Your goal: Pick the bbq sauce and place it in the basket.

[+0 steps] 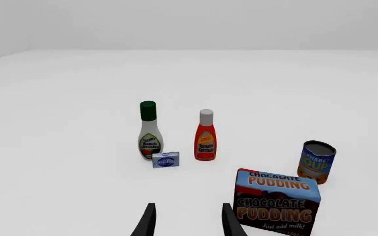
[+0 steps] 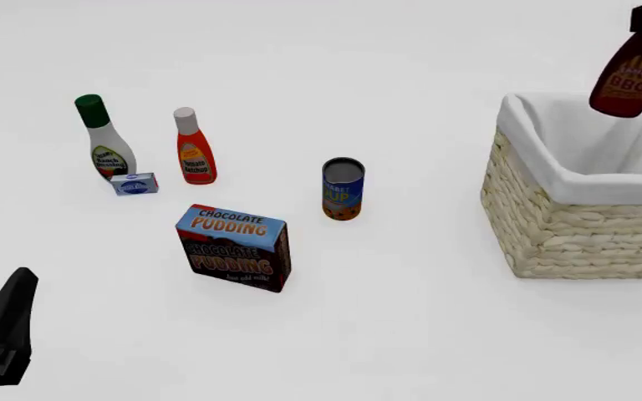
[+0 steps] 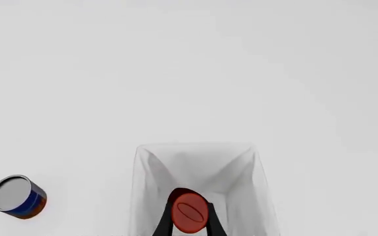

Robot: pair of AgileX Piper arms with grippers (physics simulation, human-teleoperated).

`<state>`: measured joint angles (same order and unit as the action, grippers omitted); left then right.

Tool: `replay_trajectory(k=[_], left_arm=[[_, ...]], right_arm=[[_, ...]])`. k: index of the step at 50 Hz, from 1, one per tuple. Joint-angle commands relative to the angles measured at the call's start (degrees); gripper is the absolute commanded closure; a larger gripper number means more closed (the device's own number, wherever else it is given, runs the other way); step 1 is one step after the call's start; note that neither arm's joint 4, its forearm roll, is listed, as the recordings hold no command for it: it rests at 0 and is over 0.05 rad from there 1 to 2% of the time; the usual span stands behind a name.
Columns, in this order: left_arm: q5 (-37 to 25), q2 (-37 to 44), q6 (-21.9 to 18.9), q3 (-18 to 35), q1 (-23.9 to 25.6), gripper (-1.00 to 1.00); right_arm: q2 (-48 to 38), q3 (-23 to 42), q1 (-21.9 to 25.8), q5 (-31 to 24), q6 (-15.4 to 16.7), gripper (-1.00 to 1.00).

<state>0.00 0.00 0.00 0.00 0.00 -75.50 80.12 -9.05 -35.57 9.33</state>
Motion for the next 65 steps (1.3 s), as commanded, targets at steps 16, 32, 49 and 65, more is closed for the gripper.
replay_trajectory(k=[16,32,49,65], left_arm=[[0.00,0.00,0.00,0.00,0.00,-1.00],[0.00,0.00,0.00,0.00,0.00,-1.00],[0.00,0.00,0.00,0.00,0.00,-1.00],[0.00,0.00,0.00,0.00,0.00,-1.00]], right_arm=[[-1.62,-6.27,-2.16,5.55,-0.21,1.00],[-3.60,-8.78,-2.64,8.31,0.11,1.00],[-5.77,-10.53,-2.37,10.51,-0.09,1.00],[-8.61,-11.36,-2.71,12.87,0.23,1.00]])
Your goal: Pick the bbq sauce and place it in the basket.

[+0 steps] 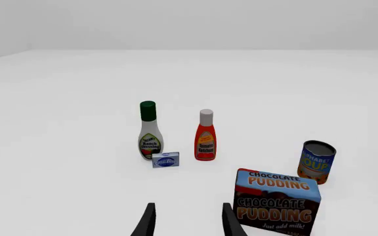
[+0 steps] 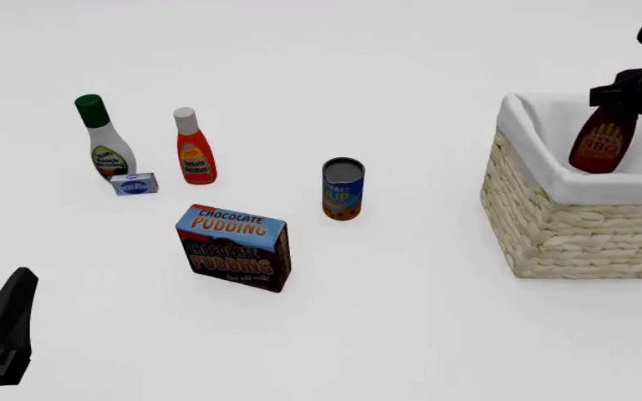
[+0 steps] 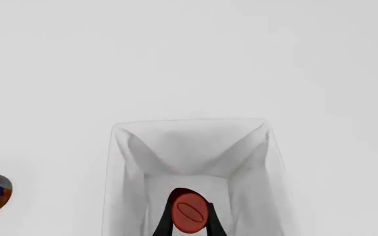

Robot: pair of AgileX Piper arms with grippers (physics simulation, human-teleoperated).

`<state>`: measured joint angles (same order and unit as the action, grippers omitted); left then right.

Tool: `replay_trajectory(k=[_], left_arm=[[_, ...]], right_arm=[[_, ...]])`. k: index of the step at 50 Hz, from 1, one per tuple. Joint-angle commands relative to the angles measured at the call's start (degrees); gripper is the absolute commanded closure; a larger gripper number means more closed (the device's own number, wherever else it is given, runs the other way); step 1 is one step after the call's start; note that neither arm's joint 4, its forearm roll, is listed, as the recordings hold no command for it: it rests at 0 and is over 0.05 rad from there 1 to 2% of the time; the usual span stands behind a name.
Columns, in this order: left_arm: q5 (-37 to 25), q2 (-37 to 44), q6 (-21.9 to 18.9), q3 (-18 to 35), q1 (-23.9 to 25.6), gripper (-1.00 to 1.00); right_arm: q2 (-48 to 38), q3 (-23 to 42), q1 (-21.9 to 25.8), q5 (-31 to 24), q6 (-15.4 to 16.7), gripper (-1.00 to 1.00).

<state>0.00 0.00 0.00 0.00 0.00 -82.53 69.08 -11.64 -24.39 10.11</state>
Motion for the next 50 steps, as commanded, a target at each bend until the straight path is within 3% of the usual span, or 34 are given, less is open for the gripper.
replay_trajectory(k=[1,50], left_arm=[[0.00,0.00,0.00,0.00,0.00,-1.00],[0.00,0.00,0.00,0.00,0.00,-1.00]], right_arm=[[-1.81,-0.35,-0.14,1.89,-0.55,1.00],[-7.76,-1.12,-1.52,5.63,-0.48,1.00]])
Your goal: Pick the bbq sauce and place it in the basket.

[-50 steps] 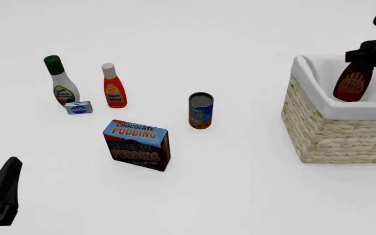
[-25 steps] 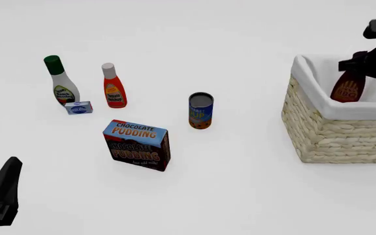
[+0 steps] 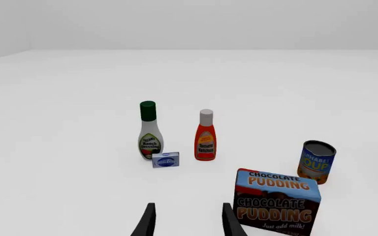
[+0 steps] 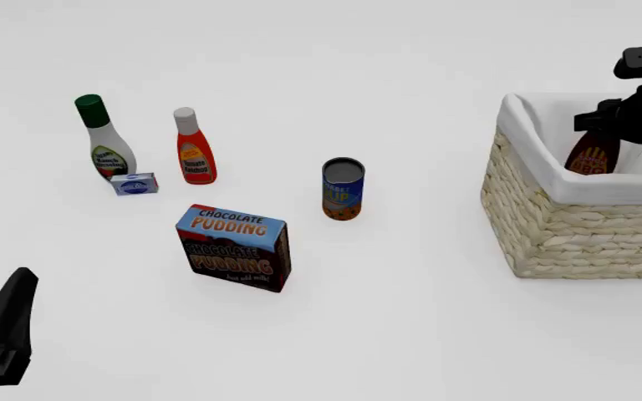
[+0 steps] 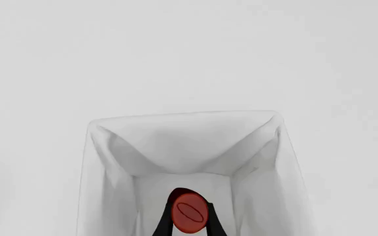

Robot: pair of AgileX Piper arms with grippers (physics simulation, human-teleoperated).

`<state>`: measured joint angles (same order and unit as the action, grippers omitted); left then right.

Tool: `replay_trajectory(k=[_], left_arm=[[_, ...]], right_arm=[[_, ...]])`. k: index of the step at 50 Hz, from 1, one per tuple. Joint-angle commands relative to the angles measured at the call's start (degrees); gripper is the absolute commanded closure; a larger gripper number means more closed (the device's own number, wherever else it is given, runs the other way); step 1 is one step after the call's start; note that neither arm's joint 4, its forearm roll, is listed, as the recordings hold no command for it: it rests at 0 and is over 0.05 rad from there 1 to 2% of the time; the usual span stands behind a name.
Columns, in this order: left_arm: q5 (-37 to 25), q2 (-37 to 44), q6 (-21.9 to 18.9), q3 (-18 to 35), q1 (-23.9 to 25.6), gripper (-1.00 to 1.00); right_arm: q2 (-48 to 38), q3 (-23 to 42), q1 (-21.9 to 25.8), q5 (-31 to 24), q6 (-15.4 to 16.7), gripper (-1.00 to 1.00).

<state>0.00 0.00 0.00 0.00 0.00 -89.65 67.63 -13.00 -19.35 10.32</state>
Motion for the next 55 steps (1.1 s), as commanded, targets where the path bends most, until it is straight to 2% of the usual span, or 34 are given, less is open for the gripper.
replay_trajectory(k=[1,55], left_arm=[[0.00,0.00,0.00,0.00,0.00,-1.00],[0.00,0.00,0.00,0.00,0.00,-1.00]], right_arm=[[-0.68,0.36,-0.16,0.61,-0.69,1.00],[-4.49,-0.71,-0.78,2.85,0.41,1.00]])
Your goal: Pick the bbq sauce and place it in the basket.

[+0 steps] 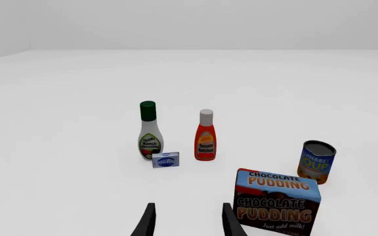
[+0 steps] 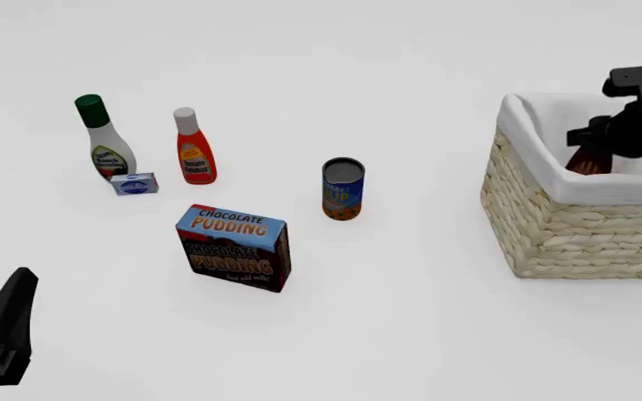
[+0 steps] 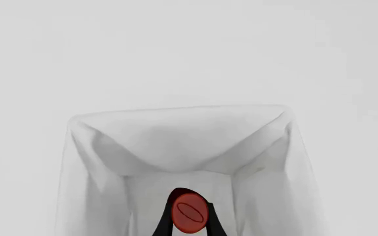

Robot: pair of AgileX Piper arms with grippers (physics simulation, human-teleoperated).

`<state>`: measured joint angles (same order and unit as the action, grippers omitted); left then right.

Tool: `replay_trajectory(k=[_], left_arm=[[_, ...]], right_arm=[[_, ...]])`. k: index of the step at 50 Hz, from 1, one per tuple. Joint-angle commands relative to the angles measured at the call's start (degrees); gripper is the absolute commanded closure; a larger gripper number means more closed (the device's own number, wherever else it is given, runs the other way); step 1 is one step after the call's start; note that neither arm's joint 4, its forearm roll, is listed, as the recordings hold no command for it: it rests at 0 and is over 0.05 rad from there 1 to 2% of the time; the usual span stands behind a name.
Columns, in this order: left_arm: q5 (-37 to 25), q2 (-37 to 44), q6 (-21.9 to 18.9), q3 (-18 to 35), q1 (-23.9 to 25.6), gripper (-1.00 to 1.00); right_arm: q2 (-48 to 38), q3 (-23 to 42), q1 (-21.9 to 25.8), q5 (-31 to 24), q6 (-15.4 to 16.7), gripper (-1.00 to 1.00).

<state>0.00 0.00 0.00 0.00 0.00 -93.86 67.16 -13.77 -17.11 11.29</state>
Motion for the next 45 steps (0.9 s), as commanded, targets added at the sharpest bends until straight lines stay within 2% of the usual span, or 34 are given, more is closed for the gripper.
replay_trajectory(k=[1,11,12,45], left_arm=[[0.00,0.00,0.00,0.00,0.00,-1.00],[0.00,0.00,0.00,0.00,0.00,-1.00],[0.00,0.00,0.00,0.00,0.00,-1.00],[0.00,0.00,0.00,0.00,0.00,-1.00]], right_arm=[[-0.40,-0.21,-0.03,0.52,-0.45,1.00],[-0.67,-0.14,-0.39,0.70,-0.16,1.00],[-0.69,-0.11,-0.43,0.69,-0.16,-1.00],[2.33,1.03,0.50,-1.49,-0.07,-1.00]])
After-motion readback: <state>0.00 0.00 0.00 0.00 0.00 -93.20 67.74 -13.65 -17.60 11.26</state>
